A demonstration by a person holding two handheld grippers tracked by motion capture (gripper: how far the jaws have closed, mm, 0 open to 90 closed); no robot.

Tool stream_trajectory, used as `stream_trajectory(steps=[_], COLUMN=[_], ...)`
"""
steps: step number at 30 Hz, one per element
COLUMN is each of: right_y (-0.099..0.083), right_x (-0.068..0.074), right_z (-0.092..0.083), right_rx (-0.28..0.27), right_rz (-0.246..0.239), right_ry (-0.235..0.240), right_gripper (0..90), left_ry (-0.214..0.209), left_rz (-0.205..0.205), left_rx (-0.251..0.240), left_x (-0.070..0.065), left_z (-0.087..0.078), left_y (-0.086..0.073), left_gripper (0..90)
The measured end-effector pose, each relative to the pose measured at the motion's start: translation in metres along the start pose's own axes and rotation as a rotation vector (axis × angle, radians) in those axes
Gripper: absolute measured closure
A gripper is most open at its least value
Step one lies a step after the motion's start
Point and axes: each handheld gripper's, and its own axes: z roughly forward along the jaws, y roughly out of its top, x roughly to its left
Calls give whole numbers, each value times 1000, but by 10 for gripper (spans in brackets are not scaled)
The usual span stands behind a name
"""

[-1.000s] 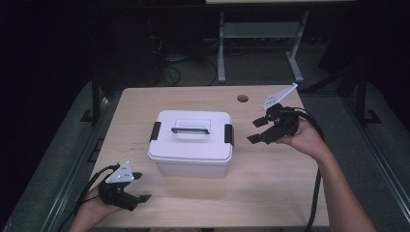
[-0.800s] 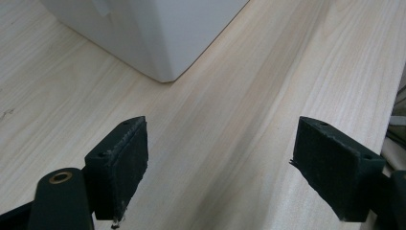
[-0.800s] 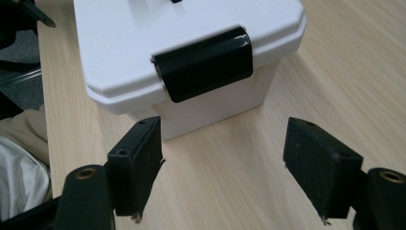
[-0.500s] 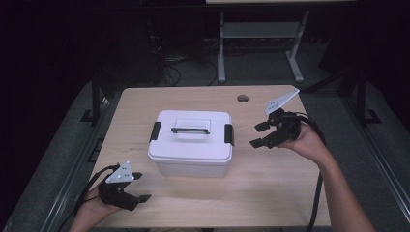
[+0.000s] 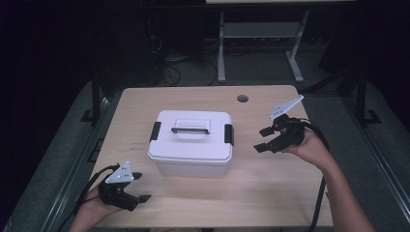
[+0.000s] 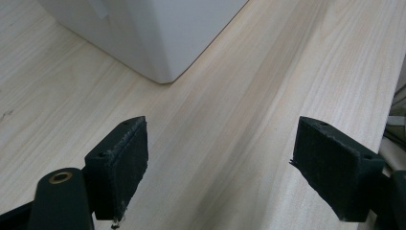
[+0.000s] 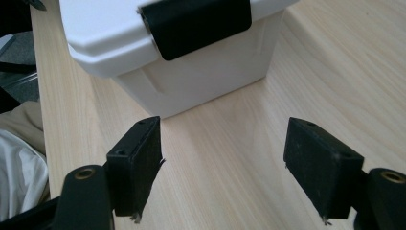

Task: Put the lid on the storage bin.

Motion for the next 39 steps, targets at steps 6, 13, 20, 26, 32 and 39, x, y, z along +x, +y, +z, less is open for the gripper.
stream_trajectory(steps=[6, 13, 20, 26, 32, 39], right_y=[-8, -15, -23, -30, -37, -47], right_x=[-1, -2, -4, -4, -4, -5], right_z=[2, 4, 7, 11, 13, 15], right_rx=[2, 6, 3, 3, 4, 8], right_rz=[12, 24, 35, 44, 50, 66], right_ry=[3, 4, 11, 19, 22, 25], right_gripper=[283, 283, 283, 283, 283, 282], left_ry=[0, 2, 3, 4, 6, 10], left_rz=[1, -5, -8, -8, -11, -12], left_rx=[4, 2, 2, 4, 8, 7], left_x=[1, 1, 2, 2, 2, 3], left_z=[1, 0, 0, 0, 0, -1], left_y=[0, -1, -2, -2, -3, -3], left_gripper=[196, 196, 196, 196, 196, 197])
